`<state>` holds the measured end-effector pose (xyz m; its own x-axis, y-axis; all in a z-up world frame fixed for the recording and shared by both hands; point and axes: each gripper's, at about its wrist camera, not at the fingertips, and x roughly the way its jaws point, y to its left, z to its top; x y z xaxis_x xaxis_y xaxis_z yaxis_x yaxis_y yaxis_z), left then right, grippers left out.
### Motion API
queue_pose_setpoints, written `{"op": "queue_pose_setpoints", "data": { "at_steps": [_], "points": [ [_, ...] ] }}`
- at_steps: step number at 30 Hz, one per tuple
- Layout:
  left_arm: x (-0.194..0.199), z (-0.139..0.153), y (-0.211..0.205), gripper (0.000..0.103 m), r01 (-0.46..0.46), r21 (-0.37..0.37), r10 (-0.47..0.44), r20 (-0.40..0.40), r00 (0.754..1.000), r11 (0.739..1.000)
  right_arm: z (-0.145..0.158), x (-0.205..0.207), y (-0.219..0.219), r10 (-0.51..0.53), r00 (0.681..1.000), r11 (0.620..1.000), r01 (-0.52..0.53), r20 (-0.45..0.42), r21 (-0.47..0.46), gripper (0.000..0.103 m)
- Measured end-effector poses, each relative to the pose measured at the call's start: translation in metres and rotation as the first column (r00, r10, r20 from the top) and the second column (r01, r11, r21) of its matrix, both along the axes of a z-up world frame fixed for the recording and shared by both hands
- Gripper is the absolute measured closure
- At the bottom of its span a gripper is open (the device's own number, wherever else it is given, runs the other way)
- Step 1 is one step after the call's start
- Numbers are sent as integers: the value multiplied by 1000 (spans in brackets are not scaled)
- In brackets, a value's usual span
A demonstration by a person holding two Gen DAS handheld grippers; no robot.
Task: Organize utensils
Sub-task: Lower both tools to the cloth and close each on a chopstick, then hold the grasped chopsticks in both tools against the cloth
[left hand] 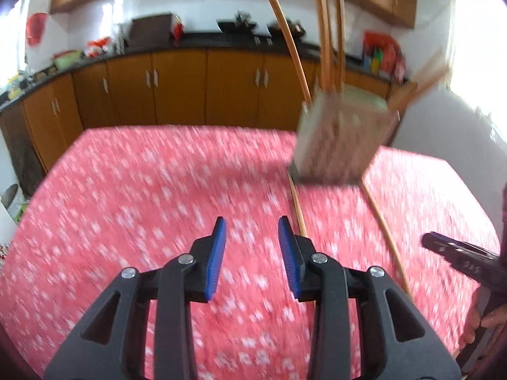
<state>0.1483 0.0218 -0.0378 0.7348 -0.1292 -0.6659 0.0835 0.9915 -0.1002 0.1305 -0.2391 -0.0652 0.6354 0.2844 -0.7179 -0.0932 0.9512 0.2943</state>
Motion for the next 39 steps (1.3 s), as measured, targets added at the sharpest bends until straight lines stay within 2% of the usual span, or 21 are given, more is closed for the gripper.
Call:
{"op": "queue_pose_setpoints", "data": {
  "at_steps": [3,5,7,15,17,18,20,22,32,39],
  "points": [
    [-5,-16,-9,68,42,-19,-43,-45,998,999,-17,-4,23,41,999,998,-42,-26,-48,75],
    [-3,-20,-17,68,56,-23,-58,-59,997,998,-21,1,27,42,998,997,-45,-40,-70,79],
    [-3,-25,-26,68,73,-21,-74,-74,995,997,-24,4,25,25,999,995,-28,-31,-95,94],
    [2,-50,-54,68,116,20,-111,-158,981,993,-23,7,-20,-128,991,990,125,-33,-69,95],
    [3,-56,-60,71,124,50,-113,-174,978,991,-23,8,-27,-140,990,988,138,-34,-64,95],
    [3,-59,-62,80,125,59,-113,-180,977,990,-23,8,-30,-140,990,988,138,-33,-62,95],
    [3,-61,-64,87,118,91,-101,-173,980,989,-23,8,-30,-137,990,989,135,-31,-63,95],
    [6,-61,-60,94,102,98,-84,-174,981,990,-23,7,-29,-132,991,989,130,-27,-67,95],
    [45,-61,3,95,-62,111,81,-170,982,992,-24,31,-17,-107,994,990,105,-18,-98,95],
    [65,-59,22,92,-82,104,98,-158,983,991,-23,59,-18,-125,992,983,121,-13,-140,95]
  ]
}}
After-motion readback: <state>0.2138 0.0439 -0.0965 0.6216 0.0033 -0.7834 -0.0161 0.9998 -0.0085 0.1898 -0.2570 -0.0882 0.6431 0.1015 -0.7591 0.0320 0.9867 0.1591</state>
